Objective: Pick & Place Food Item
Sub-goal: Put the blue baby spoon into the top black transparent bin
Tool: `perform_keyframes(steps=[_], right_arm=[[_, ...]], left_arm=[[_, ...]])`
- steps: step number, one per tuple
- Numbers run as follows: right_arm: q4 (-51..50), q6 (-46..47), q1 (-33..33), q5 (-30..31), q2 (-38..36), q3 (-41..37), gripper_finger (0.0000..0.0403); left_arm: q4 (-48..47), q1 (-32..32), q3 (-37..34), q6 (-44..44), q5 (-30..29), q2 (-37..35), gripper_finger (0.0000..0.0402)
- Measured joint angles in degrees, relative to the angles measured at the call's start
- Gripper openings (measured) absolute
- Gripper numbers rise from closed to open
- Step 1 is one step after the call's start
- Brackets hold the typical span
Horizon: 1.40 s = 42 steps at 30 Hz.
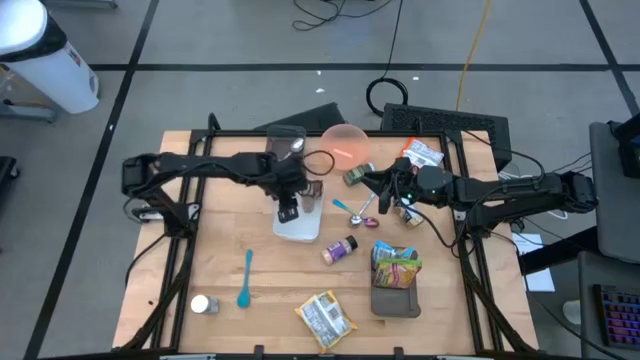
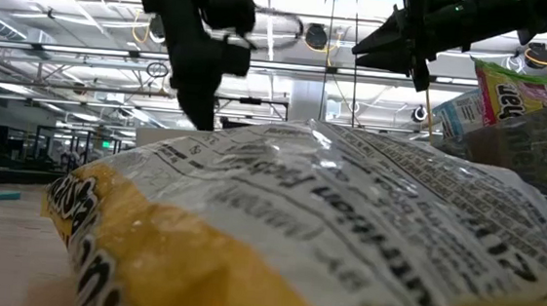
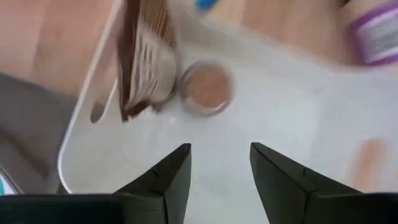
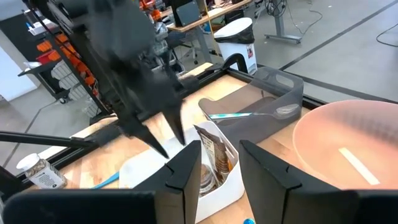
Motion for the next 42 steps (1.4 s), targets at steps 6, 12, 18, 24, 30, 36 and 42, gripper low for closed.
perform_keyframes(steps=[6, 12, 18, 24, 30, 36, 42], right_arm=[[0.44, -0.39, -0.02, 0.13, 0.0, 0.0, 0.01], [0.83, -0.39, -0.02, 0.13, 0.0, 0.0, 0.01], [2.15, -0.38, -0.02, 0.11, 0.0, 0.0, 0.01], [4.41, 0.7, 0.13, 0.09, 0.0, 0.04, 0.0101], [4.33, 3.18, 0.2, -1.58, 0.0, 0.04, 0.0101], [4.31, 4.53, 0.99, -4.51, 0.0, 0.04, 0.0124], [4.52, 4.81, 2.18, -4.48, 0.74, 0.04, 0.0189]], left_arm=[[0.51, 0.02, 0.02, -6.51, 3.9, -9.91, 0.017], [-2.66, 0.02, 0.02, -9.43, 4.14, -18.91, 0.017], [-10.1, 0.02, 0.02, -9.72, 4.92, -25.47, 0.017], [-19.82, -1.01, 0.02, -15.04, 5.7, -29.4, 0.017], [-29.15, -4.35, 0.02, -25.95, 7.2, -30.43, 0.017], [-31.32, -11.27, -0.43, -41.71, 3.78, -29.85, 0.017], [-31.39, -19.55, -3.07, -60.89, -0.35, -29.85, 0.017]])
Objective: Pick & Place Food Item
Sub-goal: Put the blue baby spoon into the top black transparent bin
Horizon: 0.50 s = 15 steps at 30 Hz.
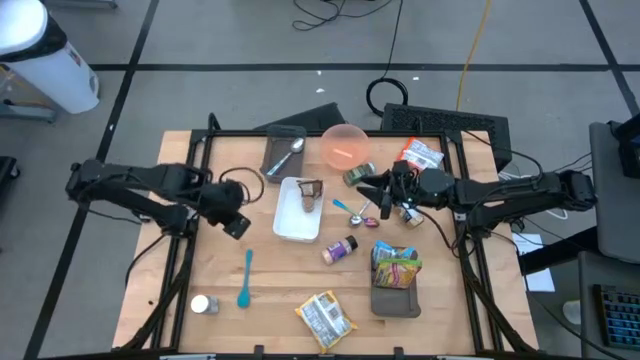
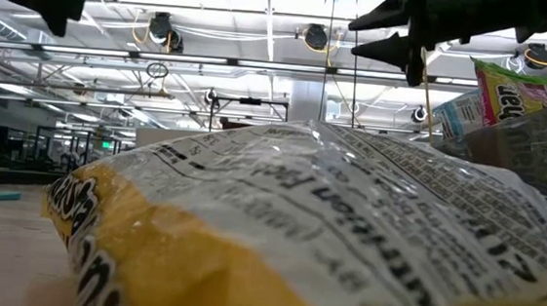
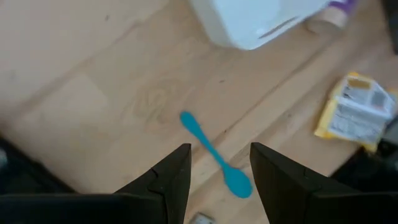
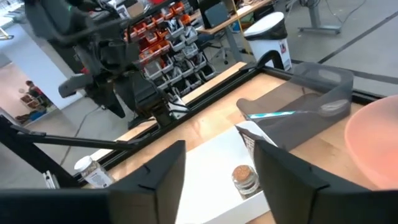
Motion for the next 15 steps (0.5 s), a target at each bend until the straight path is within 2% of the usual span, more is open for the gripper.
perform_keyframes(steps=[6, 12, 15], right_arm=[[3.65, 1.87, 0.03, -0.34, 2.27, 0.0, 0.023], [8.73, 7.5, 0.76, -8.66, 4.54, 0.0, 0.0239], [9.18, 9.8, 2.55, -12.56, 4.83, 0.0, 0.0238]], left_arm=[[1.1, -10.32, -3.66, -19.24, -3.87, 0.01, 0.017], [11.66, -18.89, -8.9, -36.94, -5.41, 3.13, 0.017], [17.02, -22.43, -10.16, -42.6, -5.25, 6.02, 0.017]])
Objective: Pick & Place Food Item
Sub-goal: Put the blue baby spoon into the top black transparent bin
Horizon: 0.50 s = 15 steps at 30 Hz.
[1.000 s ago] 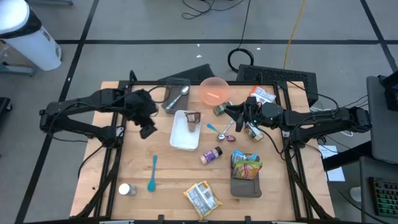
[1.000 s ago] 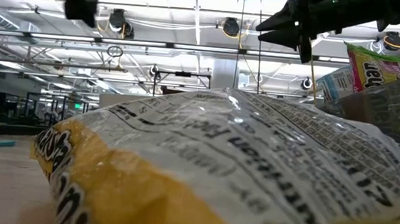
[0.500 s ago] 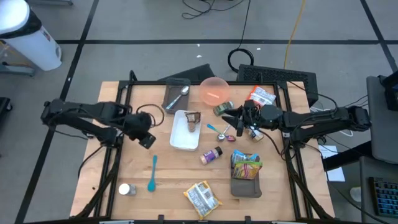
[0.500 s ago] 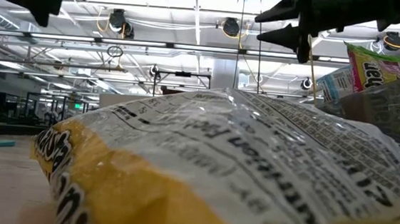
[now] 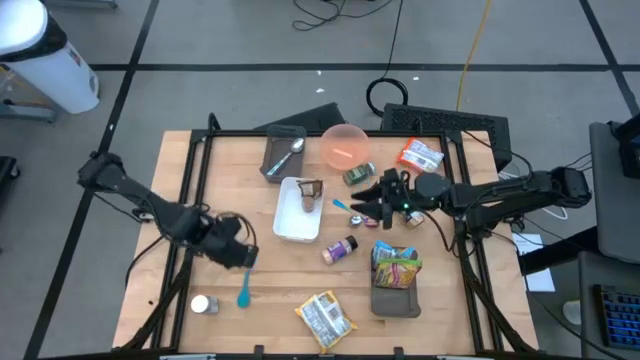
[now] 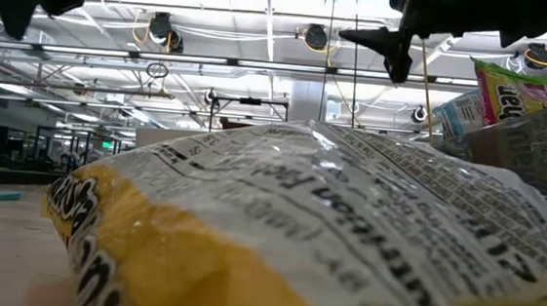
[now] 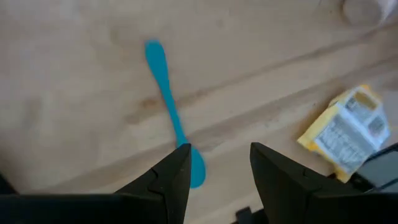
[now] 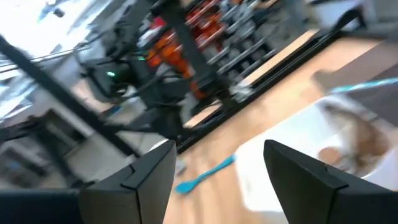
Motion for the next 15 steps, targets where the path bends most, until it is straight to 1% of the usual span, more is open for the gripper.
perform_keyframes(steps=[1, 4, 7, 10, 15], right_arm=[[-0.06, 0.66, 0.75, -0.91, 0.04, 0.0, 0.0237], [-1.13, 1.54, 3.97, -1.07, 0.65, -0.01, 0.0234], [-0.77, 1.19, 7.35, -0.99, 0.91, -0.04, 0.0234], [-1.5, -0.15, 10.47, -0.99, 1.61, 0.0, 0.0236], [-1.34, -1.39, 13.82, -0.92, 2.82, 0.0, 0.0232]], left_arm=[[0.98, -0.92, -0.05, -1.47, 0.02, 1.59, 0.017], [4.63, -2.69, -0.11, -6.05, 0.3, 6.74, 0.017], [7.95, -4.02, -0.11, -10.21, 2.04, 11.49, 0.017], [11.33, -4.66, -0.11, -11.68, 4.77, 15.65, 0.017], [11.79, -4.95, -0.11, -12.71, 6.81, 20.71, 0.017]])
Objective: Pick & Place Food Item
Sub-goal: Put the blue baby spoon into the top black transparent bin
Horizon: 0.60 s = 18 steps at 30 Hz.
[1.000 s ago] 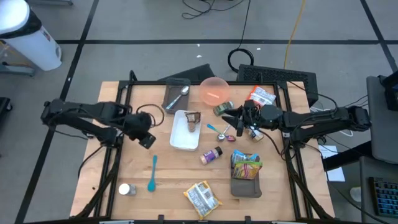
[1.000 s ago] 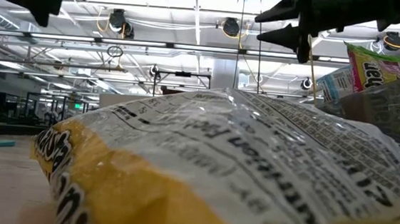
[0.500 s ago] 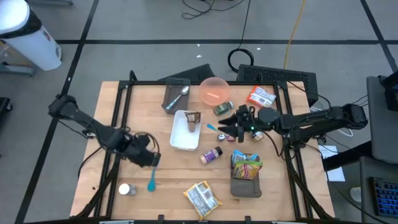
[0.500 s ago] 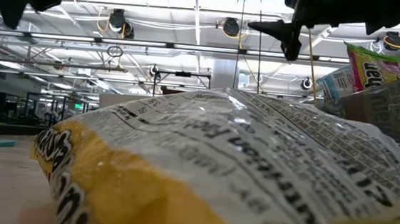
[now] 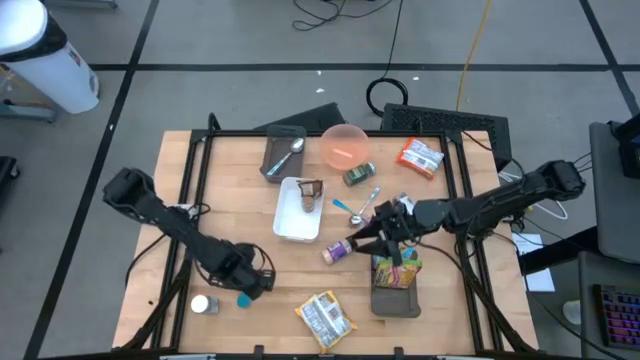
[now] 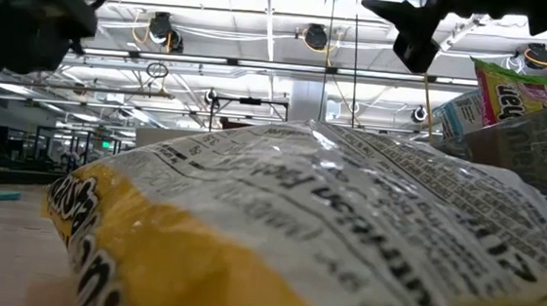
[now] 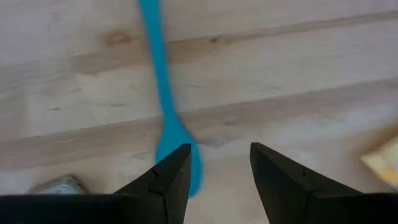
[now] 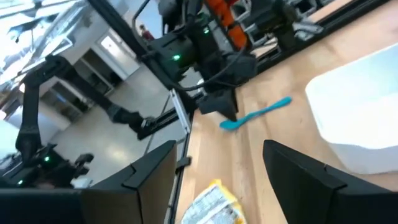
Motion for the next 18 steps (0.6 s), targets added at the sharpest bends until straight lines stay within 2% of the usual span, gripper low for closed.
perform_keyframes(steps=[3, 14, 18], right_arm=[[0.03, -0.09, 0.79, 0.02, 0.77, 0.0, 0.023], [-0.31, -0.09, 1.12, 0.12, 0.79, 0.0, 0.0226], [-0.34, -0.11, 1.12, 1.86, 0.79, 0.0, 0.0228]], left_arm=[[-0.37, 0.05, 0.0, -0.07, 1.74, 1.84, 0.017], [-4.81, 0.46, 0.0, 0.51, 1.28, 5.17, 0.017], [-5.2, 0.73, 0.02, 2.24, 1.24, 6.5, 0.017]])
